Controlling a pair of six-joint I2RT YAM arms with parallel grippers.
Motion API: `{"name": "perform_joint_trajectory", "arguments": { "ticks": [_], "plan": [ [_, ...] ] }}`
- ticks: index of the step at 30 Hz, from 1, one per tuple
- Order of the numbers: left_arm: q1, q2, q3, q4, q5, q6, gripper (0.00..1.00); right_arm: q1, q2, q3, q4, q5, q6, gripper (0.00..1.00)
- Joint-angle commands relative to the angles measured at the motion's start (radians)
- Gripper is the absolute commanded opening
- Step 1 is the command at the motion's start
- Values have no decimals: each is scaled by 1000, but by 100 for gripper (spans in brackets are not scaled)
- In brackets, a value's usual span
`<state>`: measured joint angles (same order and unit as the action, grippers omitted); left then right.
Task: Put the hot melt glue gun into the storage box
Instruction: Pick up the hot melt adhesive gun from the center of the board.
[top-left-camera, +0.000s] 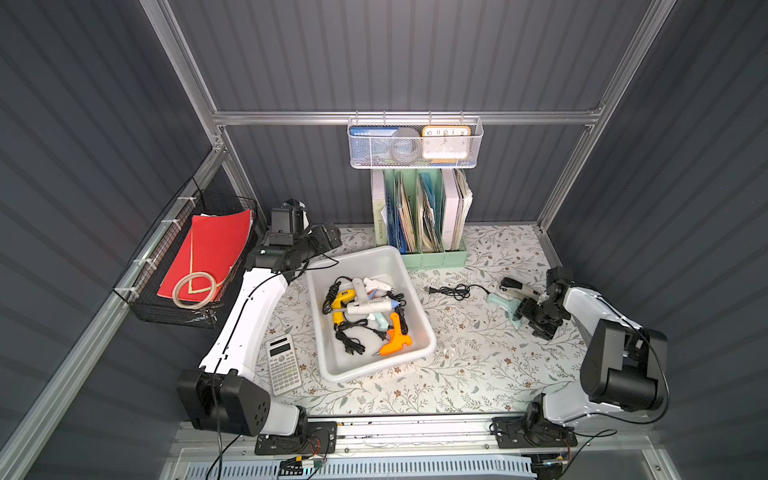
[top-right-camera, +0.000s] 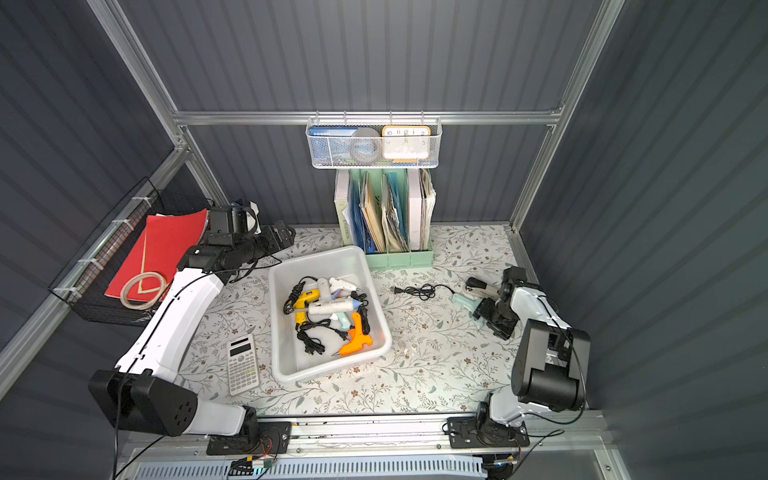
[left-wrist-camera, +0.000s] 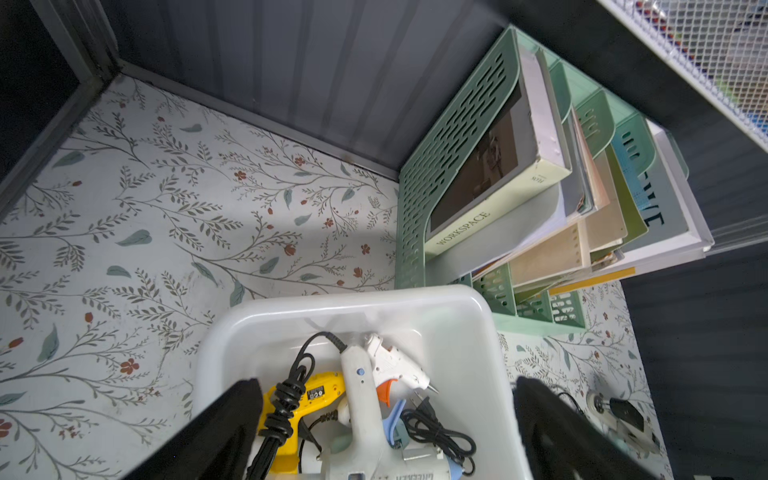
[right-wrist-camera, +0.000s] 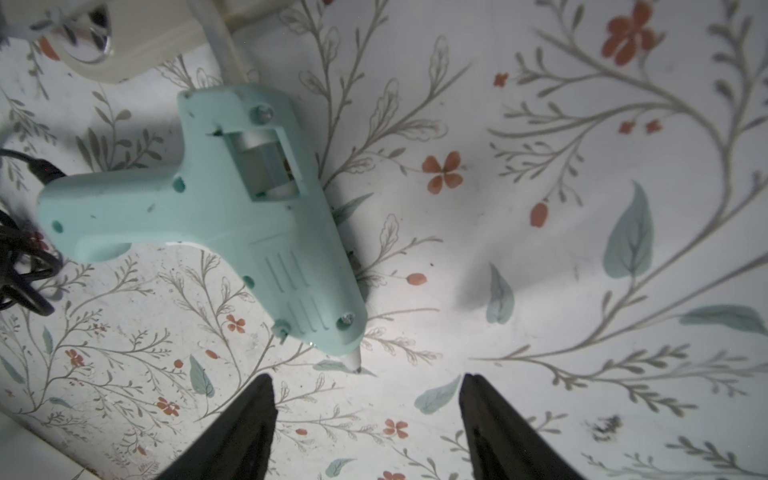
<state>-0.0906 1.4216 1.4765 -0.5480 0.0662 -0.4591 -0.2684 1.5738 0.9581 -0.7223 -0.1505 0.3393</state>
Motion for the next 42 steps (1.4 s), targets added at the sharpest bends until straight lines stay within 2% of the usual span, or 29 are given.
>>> {"name": "perform_joint_trajectory", "arguments": {
  "ticks": [1,11,21,24,31,32,38,42],
  "plan": [
    [6,-44,-20,83,-52,-28,100,41,59,50,-13,46,-29,73],
    [6,-50,-31,102,-83,-33,100,101,237,152,-12,98,-58,65],
    [6,-49,-31,117,-117,-40,100,189,308,183,-21,170,-106,59],
    [6,-53,-34,126,-120,-42,100,204,312,180,-13,170,-114,47],
    [6,-82,-51,141,-135,-51,100,271,265,174,-25,239,-139,3],
    [6,-86,-53,140,-135,-50,100,286,251,175,-30,248,-140,0],
    [5,-107,-53,142,-154,-52,100,384,131,200,-69,284,-135,0],
    [6,-127,-106,154,-177,-62,100,437,28,244,-94,302,-117,0]
  ]
}}
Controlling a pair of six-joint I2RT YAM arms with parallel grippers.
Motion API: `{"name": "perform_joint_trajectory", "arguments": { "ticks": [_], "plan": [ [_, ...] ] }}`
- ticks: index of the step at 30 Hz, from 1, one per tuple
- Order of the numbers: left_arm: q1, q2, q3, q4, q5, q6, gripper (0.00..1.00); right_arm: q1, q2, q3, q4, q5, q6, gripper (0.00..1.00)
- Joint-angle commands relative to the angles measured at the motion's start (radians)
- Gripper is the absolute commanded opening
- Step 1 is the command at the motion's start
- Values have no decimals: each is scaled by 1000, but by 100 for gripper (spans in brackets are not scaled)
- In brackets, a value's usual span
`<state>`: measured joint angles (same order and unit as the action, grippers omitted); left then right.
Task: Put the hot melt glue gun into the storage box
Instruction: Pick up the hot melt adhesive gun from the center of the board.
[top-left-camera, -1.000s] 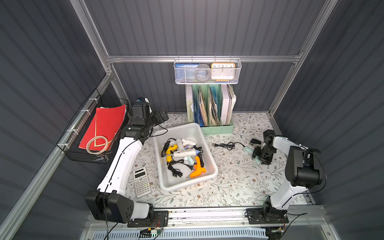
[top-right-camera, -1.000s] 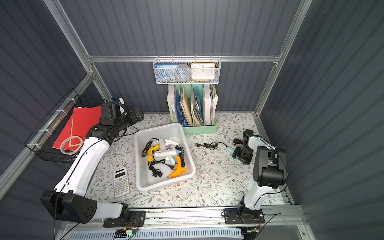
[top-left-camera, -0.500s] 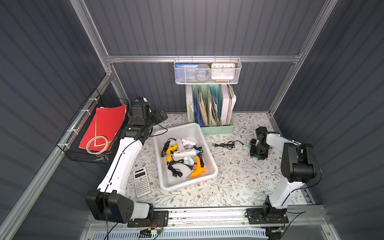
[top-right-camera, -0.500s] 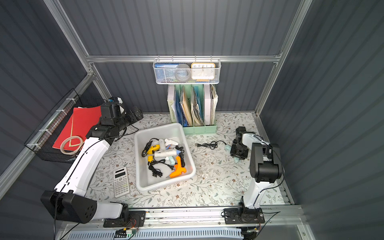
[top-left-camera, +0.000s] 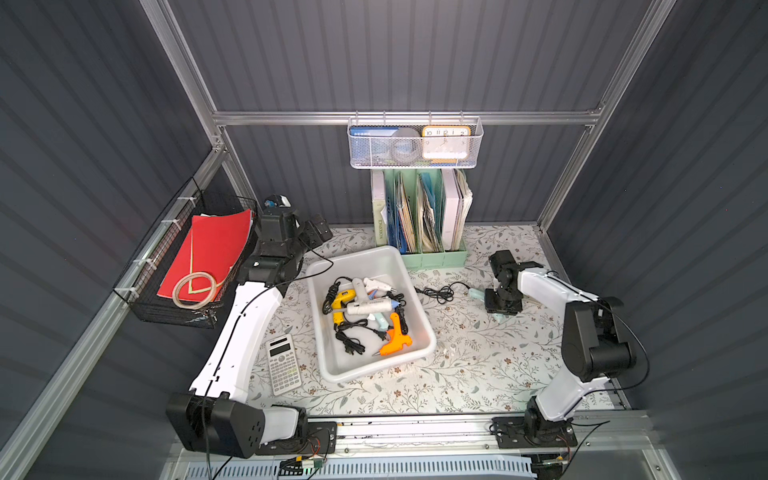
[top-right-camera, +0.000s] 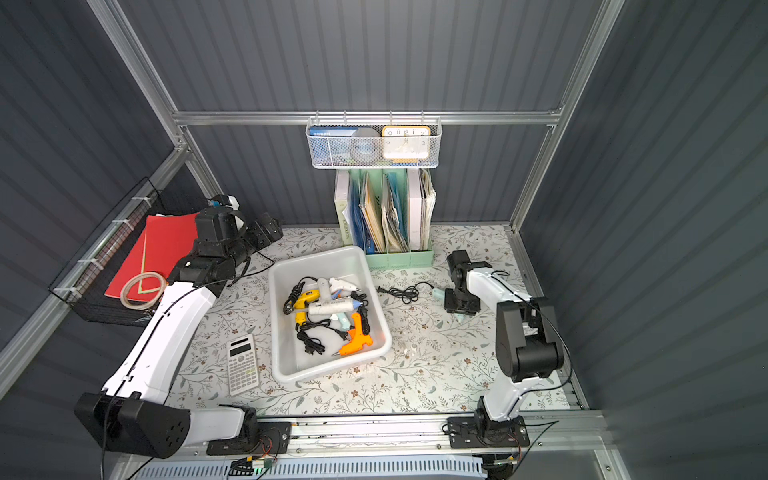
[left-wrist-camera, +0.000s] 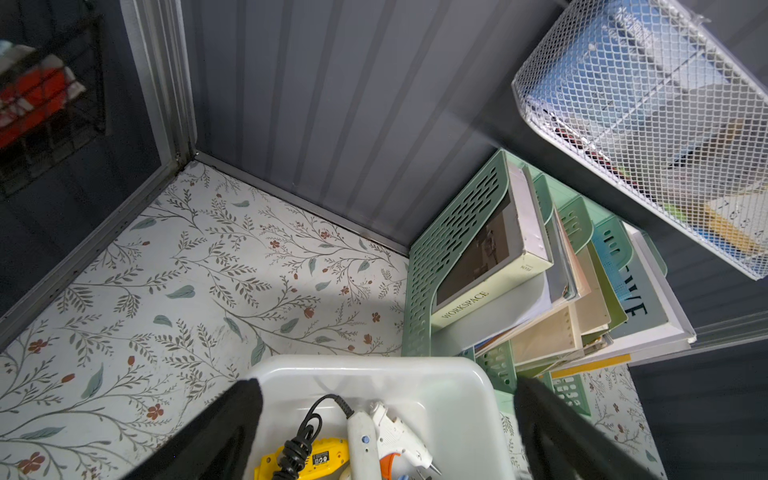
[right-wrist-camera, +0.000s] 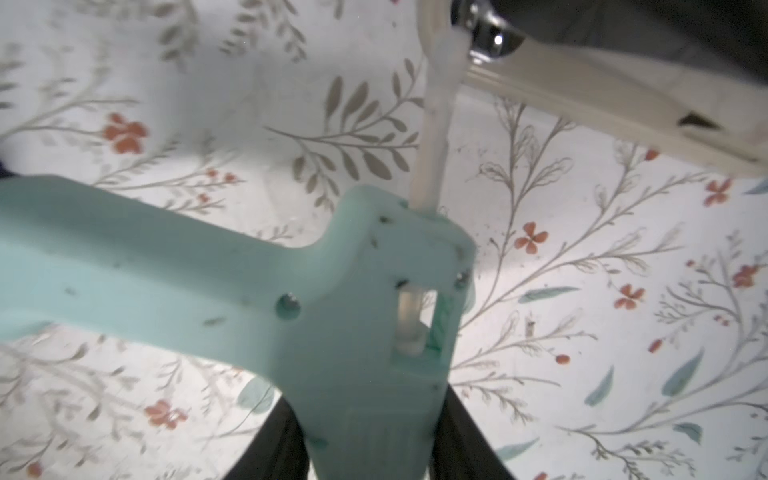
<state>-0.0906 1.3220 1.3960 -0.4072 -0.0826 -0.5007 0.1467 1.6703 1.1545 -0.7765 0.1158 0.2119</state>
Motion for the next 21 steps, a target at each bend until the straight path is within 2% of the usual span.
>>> {"name": "perform_joint_trajectory", "arguments": {
  "ticks": [1,11,16,21],
  "plan": [
    [6,-33,-32,16,-33,-24,100,31,-94,57,-37,37,16,0],
    [6,-109,-108,46,-142,-68,100,162,-290,199,-51,131,61,0],
    [5,-150,-148,74,-190,-96,100,270,-325,247,10,106,69,0],
    [6,-192,-184,101,-235,-122,100,406,-299,302,70,38,66,0]
  ]
}}
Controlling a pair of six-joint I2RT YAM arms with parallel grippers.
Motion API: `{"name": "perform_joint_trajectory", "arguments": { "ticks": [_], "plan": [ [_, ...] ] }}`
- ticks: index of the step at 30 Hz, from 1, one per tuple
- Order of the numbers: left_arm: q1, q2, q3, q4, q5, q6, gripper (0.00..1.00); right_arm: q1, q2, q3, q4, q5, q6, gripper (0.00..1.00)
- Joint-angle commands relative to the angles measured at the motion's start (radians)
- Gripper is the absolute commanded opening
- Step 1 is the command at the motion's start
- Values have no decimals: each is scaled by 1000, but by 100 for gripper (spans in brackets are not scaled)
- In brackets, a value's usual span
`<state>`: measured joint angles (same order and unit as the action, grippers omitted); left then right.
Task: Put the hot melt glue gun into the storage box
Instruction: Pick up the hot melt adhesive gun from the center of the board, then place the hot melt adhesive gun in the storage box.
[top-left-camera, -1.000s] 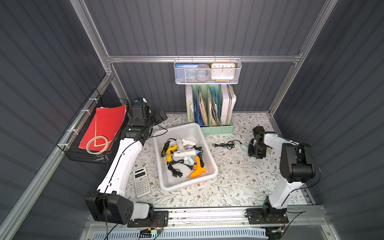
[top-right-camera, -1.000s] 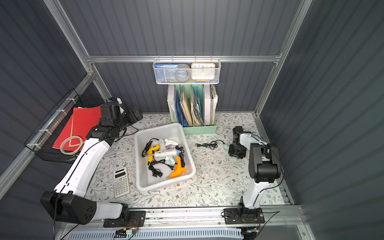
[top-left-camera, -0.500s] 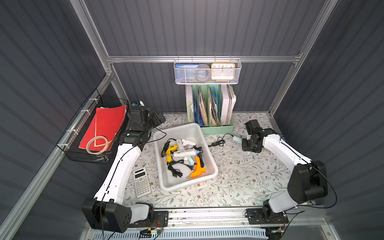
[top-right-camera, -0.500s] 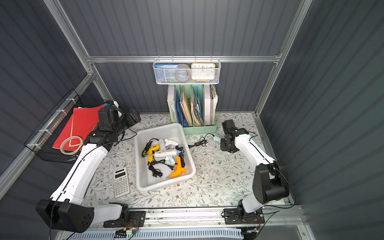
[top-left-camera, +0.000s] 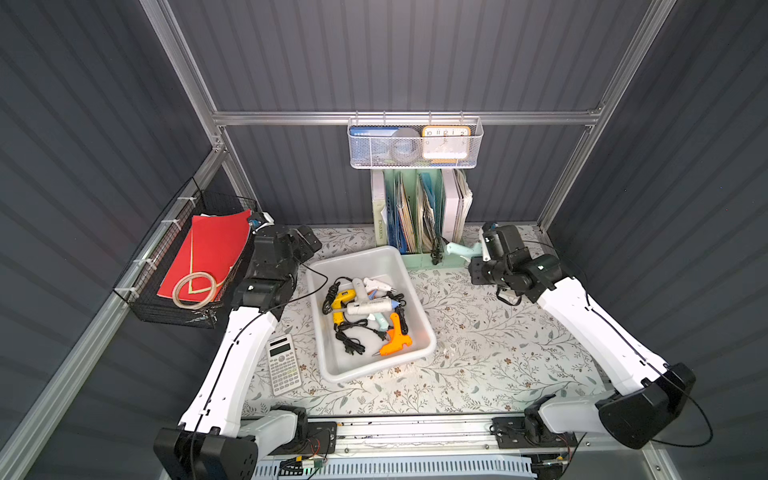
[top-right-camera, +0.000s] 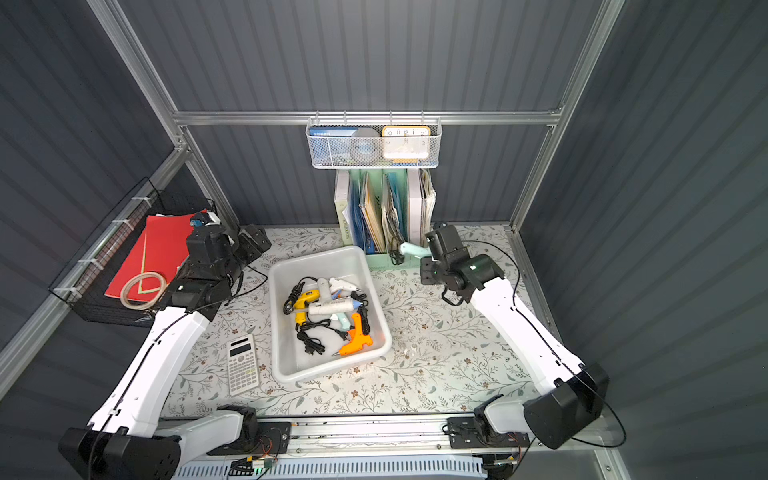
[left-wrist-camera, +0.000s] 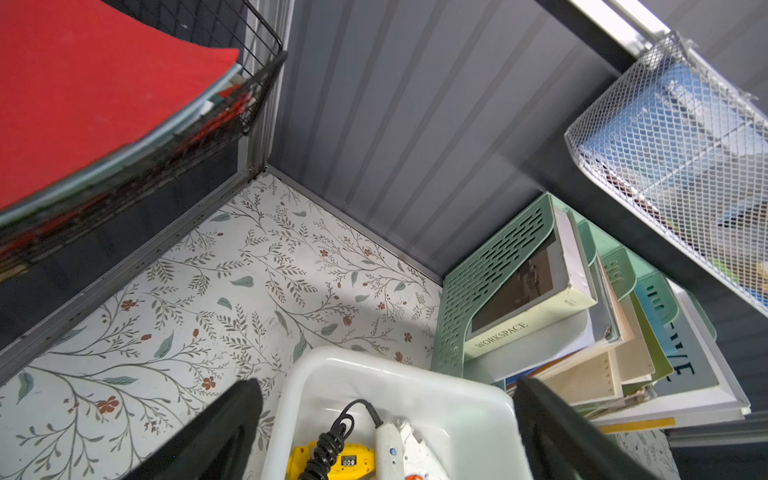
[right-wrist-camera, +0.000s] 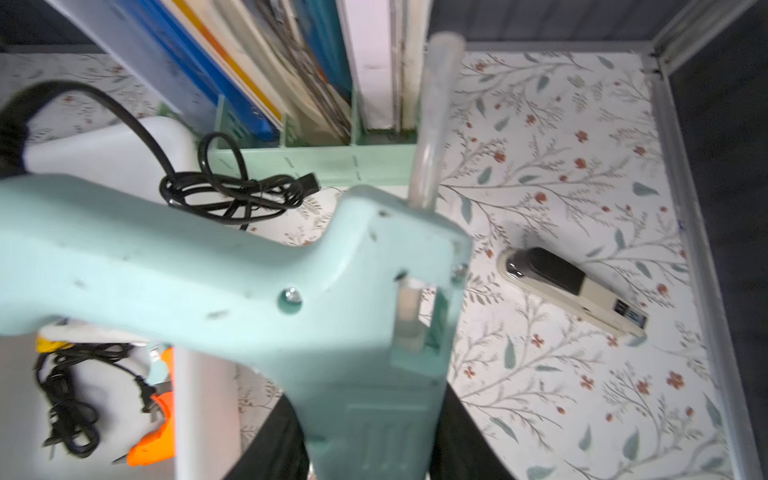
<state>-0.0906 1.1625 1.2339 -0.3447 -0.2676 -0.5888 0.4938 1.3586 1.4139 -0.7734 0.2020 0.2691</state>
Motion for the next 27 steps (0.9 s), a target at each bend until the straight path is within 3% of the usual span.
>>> {"name": "perform_joint_trajectory", "arguments": {
  "ticks": [1,12,27],
  "plan": [
    [6,-39,-29,46,-58,-40,100,83,19,50,81,-67,6,0],
    [6,-66,-56,76,-93,-58,100,342,162,165,61,-129,-143,0],
    [6,-66,-80,85,-120,-71,100,404,273,235,-77,-187,-195,0]
  ]
}}
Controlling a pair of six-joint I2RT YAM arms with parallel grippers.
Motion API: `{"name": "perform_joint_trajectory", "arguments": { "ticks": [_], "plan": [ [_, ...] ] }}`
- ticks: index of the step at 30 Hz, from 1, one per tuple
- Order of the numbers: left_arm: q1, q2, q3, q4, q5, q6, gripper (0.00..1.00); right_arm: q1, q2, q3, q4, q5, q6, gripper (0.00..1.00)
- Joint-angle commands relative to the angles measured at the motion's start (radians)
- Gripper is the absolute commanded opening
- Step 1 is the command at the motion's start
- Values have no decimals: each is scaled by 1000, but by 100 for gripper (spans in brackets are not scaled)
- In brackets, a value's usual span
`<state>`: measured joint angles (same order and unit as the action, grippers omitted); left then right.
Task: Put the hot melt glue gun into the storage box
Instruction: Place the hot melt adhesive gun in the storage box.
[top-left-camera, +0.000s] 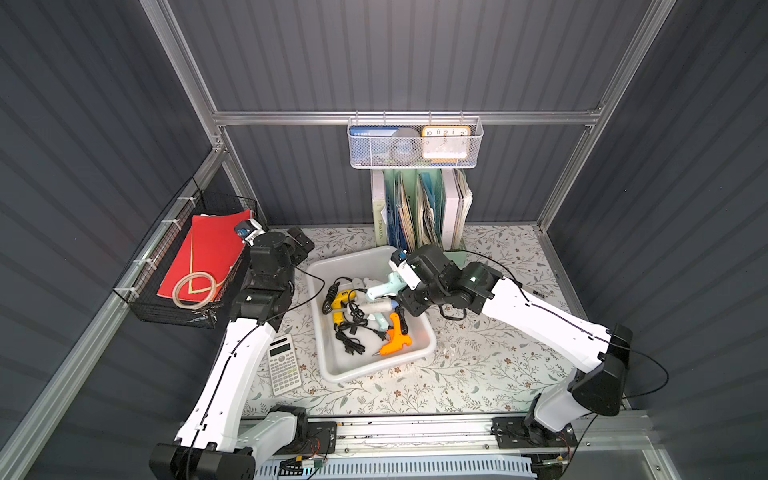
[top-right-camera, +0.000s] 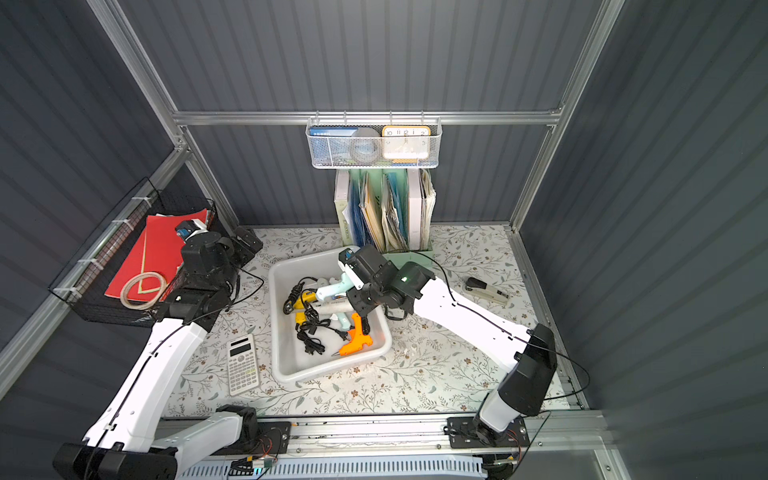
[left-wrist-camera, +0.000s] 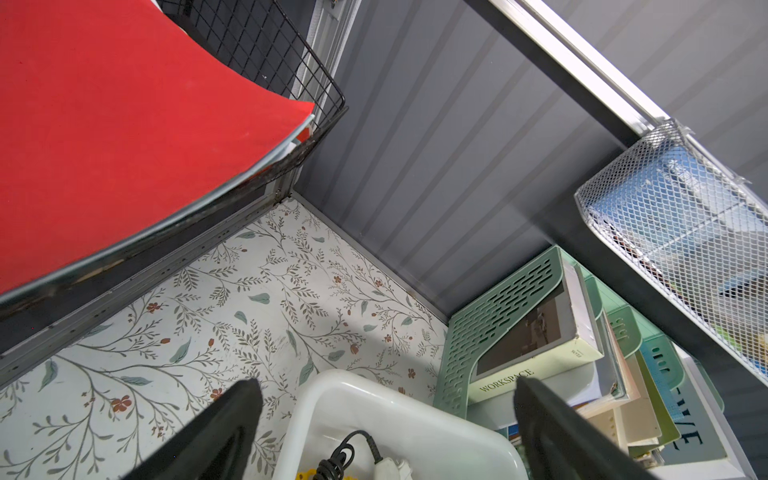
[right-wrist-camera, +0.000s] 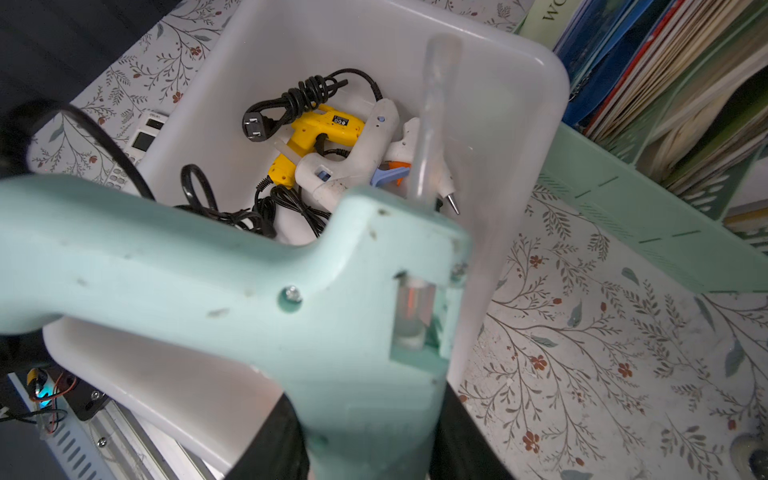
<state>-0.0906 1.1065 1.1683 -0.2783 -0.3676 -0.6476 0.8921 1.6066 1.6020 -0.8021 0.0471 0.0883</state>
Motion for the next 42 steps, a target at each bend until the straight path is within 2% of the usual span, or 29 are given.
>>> {"name": "perform_joint_trajectory", "arguments": {
  "ticks": [1,13,20,26,31,36,42],
  "plan": [
    [6,-6,-12,18,-19,-13,100,7,39,58,-69,-39,-17,0],
    [6,37,21,-25,-49,-12,100,10,260,177,-278,-53,-33,0],
    [6,30,11,-41,-71,-14,100,8,352,197,-273,-6,-38,1],
    [6,36,3,-45,-79,-15,100,0,416,214,-277,26,-28,35],
    [6,49,6,-53,-82,-10,100,-10,425,214,-275,23,-16,54],
    [6,75,11,-67,-91,3,100,-10,360,198,-253,55,-11,78],
    [6,78,8,-81,-124,5,100,-31,220,140,-184,143,5,99]
  ]
}}
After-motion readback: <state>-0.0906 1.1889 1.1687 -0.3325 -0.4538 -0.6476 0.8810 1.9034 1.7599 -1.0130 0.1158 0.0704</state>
